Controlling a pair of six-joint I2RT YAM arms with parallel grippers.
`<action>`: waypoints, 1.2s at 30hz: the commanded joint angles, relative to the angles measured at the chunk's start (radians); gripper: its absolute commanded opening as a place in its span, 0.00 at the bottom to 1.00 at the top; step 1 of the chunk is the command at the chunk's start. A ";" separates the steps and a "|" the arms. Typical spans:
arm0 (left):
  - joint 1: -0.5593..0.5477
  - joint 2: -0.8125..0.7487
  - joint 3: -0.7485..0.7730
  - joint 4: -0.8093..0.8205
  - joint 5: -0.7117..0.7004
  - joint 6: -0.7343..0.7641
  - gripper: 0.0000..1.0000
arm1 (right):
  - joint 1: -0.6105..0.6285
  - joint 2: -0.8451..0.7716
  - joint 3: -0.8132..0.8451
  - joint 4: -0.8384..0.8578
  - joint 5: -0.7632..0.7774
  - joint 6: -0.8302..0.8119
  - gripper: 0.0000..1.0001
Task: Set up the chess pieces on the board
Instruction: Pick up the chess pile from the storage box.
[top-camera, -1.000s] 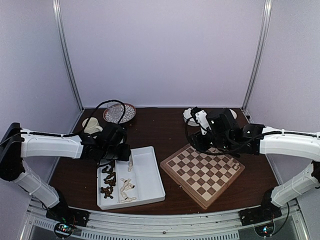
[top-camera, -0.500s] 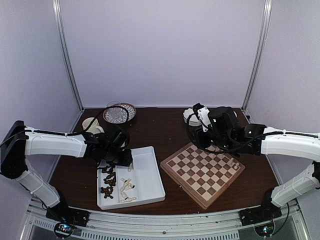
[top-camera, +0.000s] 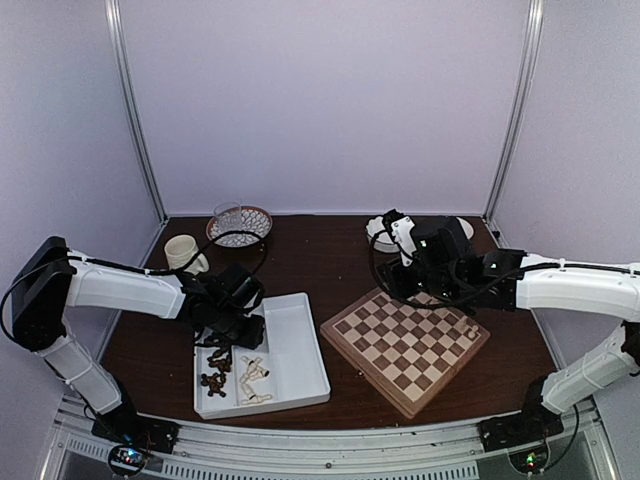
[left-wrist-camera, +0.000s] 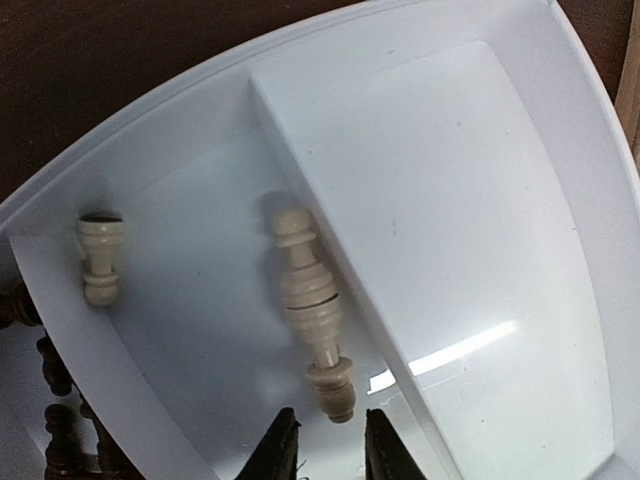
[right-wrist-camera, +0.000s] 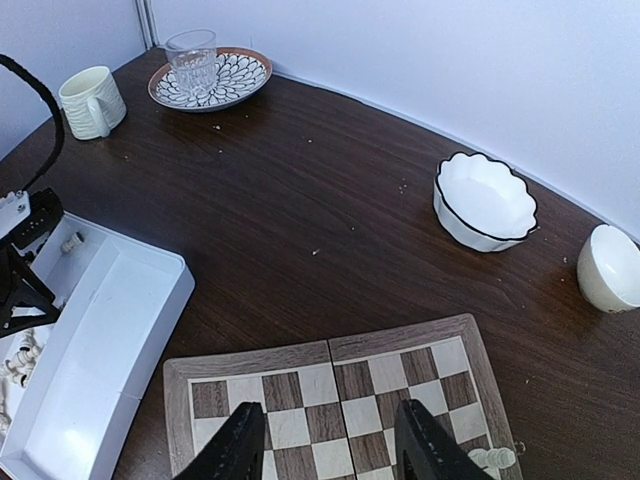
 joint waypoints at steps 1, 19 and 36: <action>0.003 -0.009 0.012 -0.019 -0.069 0.005 0.23 | 0.002 -0.003 0.003 0.017 0.001 0.007 0.47; 0.003 0.045 0.032 -0.003 -0.101 0.009 0.32 | 0.002 0.004 0.004 0.018 -0.028 0.015 0.47; 0.001 0.094 0.071 -0.034 -0.107 0.027 0.16 | 0.004 0.009 0.007 0.011 -0.049 0.017 0.47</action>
